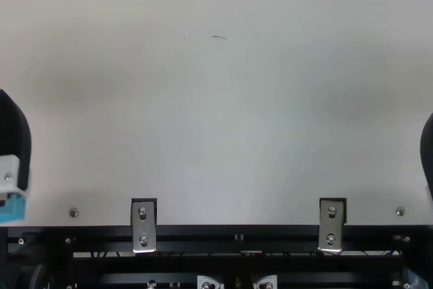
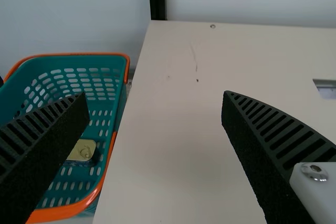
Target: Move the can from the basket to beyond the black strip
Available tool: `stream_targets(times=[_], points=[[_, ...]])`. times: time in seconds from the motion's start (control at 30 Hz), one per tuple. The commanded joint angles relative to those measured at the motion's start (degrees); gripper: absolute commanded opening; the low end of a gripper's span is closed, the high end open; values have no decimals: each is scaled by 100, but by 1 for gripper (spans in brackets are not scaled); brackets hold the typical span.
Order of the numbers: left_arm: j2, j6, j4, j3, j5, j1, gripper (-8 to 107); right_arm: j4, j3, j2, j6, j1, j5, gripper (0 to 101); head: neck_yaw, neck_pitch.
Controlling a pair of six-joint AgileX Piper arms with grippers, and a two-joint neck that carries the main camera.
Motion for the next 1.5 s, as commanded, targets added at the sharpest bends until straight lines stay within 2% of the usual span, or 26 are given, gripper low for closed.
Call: stream_targets(times=[0.0, 0.17, 0.33, 0.63, 0.83, 1.17, 1.47], points=[[344, -54, 6, -167, -127, 102, 90, 0, 0, 0, 0, 0, 0, 101, 215, -186], [1140, -208, 21, -736, -346, 392, 90, 0, 0, 0, 0, 0, 0, 101, 215, -186], [1935, -447, 174, -1422, -341, 664, 90, 0, 0, 0, 0, 0, 0, 101, 215, -186], [3288, -1442, 750, -2606, 200, 964, 90, 0, 0, 0, 0, 0, 0, 101, 215, -186], [4164, -2399, 1306, -3145, 590, 1037, 90, 0, 0, 0, 0, 0, 0, 101, 215, -186], [5474, -3848, 1901, -3472, 850, 1048, 90, 0, 0, 0, 0, 0, 0, 101, 215, -186], [6531, -4871, 2058, -3406, 579, 1322, 90, 0, 0, 0, 0, 0, 0, 101, 215, -186]])
